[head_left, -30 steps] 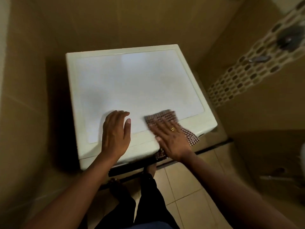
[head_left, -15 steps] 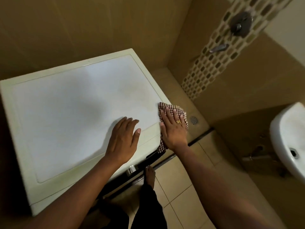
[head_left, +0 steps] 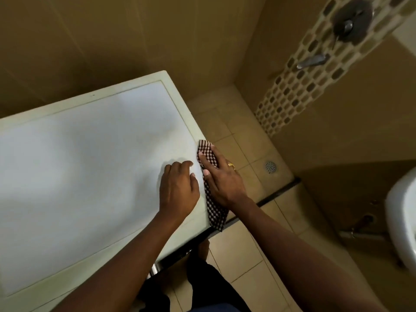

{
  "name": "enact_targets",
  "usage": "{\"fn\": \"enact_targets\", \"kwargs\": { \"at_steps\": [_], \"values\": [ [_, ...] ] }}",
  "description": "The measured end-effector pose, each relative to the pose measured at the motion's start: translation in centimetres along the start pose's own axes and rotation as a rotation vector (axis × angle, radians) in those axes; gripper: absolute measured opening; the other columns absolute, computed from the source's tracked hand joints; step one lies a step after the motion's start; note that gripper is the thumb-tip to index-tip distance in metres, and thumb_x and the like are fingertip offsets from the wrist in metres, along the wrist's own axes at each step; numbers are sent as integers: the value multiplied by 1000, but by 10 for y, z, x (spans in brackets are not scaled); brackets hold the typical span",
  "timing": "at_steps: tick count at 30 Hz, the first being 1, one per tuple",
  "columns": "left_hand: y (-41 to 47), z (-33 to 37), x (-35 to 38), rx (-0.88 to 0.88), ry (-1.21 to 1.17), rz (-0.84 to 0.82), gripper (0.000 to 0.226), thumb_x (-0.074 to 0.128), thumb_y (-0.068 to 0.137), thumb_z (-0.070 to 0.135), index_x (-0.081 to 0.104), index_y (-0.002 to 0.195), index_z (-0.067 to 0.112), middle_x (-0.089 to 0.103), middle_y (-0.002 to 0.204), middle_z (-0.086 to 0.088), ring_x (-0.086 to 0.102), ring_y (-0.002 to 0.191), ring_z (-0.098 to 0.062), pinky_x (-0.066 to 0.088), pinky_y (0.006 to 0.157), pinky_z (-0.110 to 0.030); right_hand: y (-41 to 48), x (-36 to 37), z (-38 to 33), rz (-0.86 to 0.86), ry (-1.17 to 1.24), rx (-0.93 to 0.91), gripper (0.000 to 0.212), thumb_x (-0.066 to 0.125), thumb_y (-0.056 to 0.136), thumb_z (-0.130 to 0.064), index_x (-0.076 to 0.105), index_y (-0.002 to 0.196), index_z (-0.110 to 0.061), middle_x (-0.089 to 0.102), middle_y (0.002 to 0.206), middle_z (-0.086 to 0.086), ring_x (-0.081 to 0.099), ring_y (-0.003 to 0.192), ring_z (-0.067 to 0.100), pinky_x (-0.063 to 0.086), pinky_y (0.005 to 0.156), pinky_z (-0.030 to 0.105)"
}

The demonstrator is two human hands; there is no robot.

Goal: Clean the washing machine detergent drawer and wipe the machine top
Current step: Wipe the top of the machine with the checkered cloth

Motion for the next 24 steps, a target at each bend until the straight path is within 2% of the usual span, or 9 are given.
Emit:
{"fn": "enact_targets", "kwargs": {
  "at_steps": [4, 6, 8, 11, 16, 19, 21, 24],
  "values": [
    [15, 13, 3, -30, -11, 26, 30, 61, 92, 16, 63, 121, 11, 66, 106, -11, 58, 99, -28, 56, 80, -42, 47, -6, 8, 41, 46, -81, 50, 34, 107, -46, 29, 156, -45, 29, 160, 7, 46, 133, 32, 46, 105, 46],
    [23, 18, 0, -41, -20, 31, 30, 62, 91, 15, 62, 121, 12, 65, 105, -9, 57, 98, -26, 54, 77, -40, 71, -14, 14, 82, 47, -13, 48, 36, 106, -43, 37, 154, -39, 47, 141, 10, 57, 114, 30, 53, 91, 41],
    [32, 22, -7, -59, -39, 23, 32, 63, 92, 15, 60, 124, 14, 64, 106, -8, 57, 100, -24, 54, 77, -38, 96, -32, 22, 133, 0, 123, 44, 44, 104, -34, 45, 148, -34, 53, 127, 9, 61, 104, 29, 57, 83, 41],
    [50, 36, -22, -61, -139, -10, 35, 64, 95, 16, 58, 130, 16, 64, 113, -7, 60, 106, -22, 55, 83, -35, 111, -74, 24, 230, 75, 239, 42, 54, 100, -23, 52, 142, -31, 56, 127, 9, 61, 108, 30, 55, 91, 42],
    [79, 74, -52, 73, -300, -144, 58, 73, 91, 31, 48, 143, 23, 63, 129, 1, 62, 114, -18, 56, 92, -36, 95, -134, 6, 414, 427, 207, 38, 57, 99, -26, 61, 136, -29, 63, 122, 0, 58, 113, 15, 45, 93, 31],
    [76, 104, -71, 225, -332, -204, 80, 75, 84, 48, 37, 152, 29, 56, 141, 3, 56, 125, -16, 55, 99, -39, 79, -156, -4, 438, 804, 306, 31, 63, 93, -21, 69, 123, -27, 70, 118, -8, 65, 111, 9, 51, 102, 37],
    [62, 118, -89, 292, -334, -146, 84, 78, 84, 46, 35, 154, 28, 54, 144, 0, 55, 126, -17, 55, 99, -39, 60, -168, -13, 439, 1058, 382, 26, 65, 91, -18, 72, 115, -21, 74, 111, -2, 70, 105, 16, 55, 100, 45],
    [34, 128, -118, 407, -356, 14, 75, 81, 84, 38, 47, 149, 22, 61, 136, -4, 61, 117, -18, 59, 93, -38, 27, -188, -27, 465, 1317, 434, 21, 69, 87, -19, 75, 107, -14, 78, 102, 9, 74, 101, 28, 59, 94, 48]
  ]
}}
Point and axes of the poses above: each hand's wrist, its own y-axis towards the middle knuckle, its own x-axis out of the palm, z = x × y, the point moved 4 cm from there along y, towards the middle knuckle
